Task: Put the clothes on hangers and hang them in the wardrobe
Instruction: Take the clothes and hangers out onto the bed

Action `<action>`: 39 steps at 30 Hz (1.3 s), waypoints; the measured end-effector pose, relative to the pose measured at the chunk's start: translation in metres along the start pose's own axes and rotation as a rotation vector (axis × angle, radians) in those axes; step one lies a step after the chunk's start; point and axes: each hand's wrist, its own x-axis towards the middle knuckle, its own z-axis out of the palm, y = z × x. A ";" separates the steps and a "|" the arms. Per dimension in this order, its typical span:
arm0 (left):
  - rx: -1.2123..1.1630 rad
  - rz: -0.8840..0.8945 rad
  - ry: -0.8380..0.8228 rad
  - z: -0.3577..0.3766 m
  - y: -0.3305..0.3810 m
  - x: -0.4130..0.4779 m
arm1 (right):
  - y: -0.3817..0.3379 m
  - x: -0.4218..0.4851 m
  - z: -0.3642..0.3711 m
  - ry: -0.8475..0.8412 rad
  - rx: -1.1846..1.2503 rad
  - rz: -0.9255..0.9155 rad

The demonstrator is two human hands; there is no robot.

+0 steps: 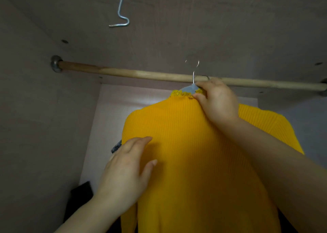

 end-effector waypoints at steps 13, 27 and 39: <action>0.221 -0.249 0.065 -0.065 -0.030 -0.092 | -0.117 -0.143 0.002 -0.154 0.449 -0.229; 0.739 -0.557 0.078 -0.162 0.026 -0.296 | -0.230 -0.326 0.011 -0.427 1.162 -0.152; 1.223 -0.995 0.323 -0.261 0.210 -0.439 | -0.360 -0.414 -0.138 -0.497 1.766 -0.460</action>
